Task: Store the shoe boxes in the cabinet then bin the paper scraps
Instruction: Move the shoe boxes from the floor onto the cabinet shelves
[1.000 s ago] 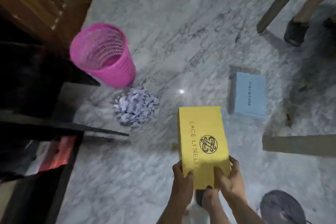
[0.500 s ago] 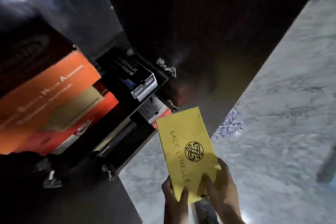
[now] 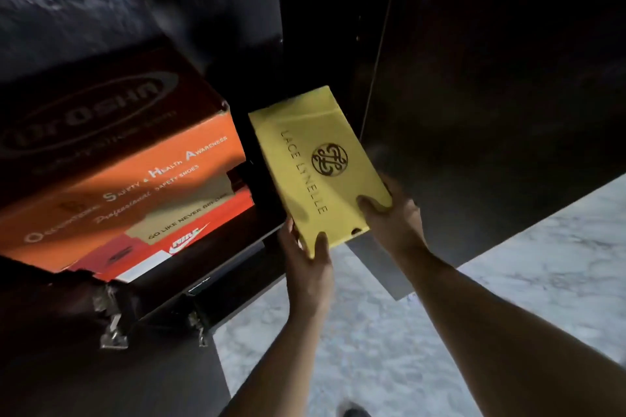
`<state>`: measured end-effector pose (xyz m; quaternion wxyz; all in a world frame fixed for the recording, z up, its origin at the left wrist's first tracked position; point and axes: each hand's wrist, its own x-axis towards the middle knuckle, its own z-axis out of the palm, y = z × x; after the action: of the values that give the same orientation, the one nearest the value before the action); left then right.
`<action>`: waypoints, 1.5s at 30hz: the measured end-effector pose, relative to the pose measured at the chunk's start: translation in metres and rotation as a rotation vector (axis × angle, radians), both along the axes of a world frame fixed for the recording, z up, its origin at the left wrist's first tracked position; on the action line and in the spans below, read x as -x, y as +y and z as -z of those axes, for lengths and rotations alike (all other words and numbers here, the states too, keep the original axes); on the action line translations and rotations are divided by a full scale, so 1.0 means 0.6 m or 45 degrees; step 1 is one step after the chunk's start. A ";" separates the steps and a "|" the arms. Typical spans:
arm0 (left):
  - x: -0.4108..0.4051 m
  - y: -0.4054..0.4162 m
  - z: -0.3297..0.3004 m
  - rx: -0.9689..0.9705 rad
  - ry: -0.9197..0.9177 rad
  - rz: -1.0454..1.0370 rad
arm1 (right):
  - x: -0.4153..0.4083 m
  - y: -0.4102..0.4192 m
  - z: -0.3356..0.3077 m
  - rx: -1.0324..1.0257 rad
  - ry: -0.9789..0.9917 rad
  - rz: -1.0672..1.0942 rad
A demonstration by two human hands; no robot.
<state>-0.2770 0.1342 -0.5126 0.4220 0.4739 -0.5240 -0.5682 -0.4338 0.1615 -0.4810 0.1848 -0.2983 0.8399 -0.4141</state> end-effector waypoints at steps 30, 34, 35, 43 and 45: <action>0.066 -0.218 0.041 0.239 -0.245 -0.293 | 0.069 -0.276 0.027 -0.171 0.073 -0.399; 0.040 -0.120 0.061 0.113 -0.456 -0.408 | 0.031 -0.122 0.046 0.186 0.283 -0.281; 0.032 -0.081 0.076 0.037 -0.506 -0.350 | 0.019 -0.068 0.071 0.145 0.317 -0.314; 0.054 0.252 0.177 -0.200 -1.077 0.663 | 0.021 0.433 0.298 -0.777 -0.220 -0.126; 0.096 0.317 0.192 -0.176 -1.112 0.836 | 0.052 0.534 0.317 -0.885 -0.363 0.060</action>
<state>-0.3344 0.3242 -0.6276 -0.0661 0.5040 -0.7320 -0.4536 -0.4647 0.4817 -0.6713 0.3804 -0.1378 0.9028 -0.1458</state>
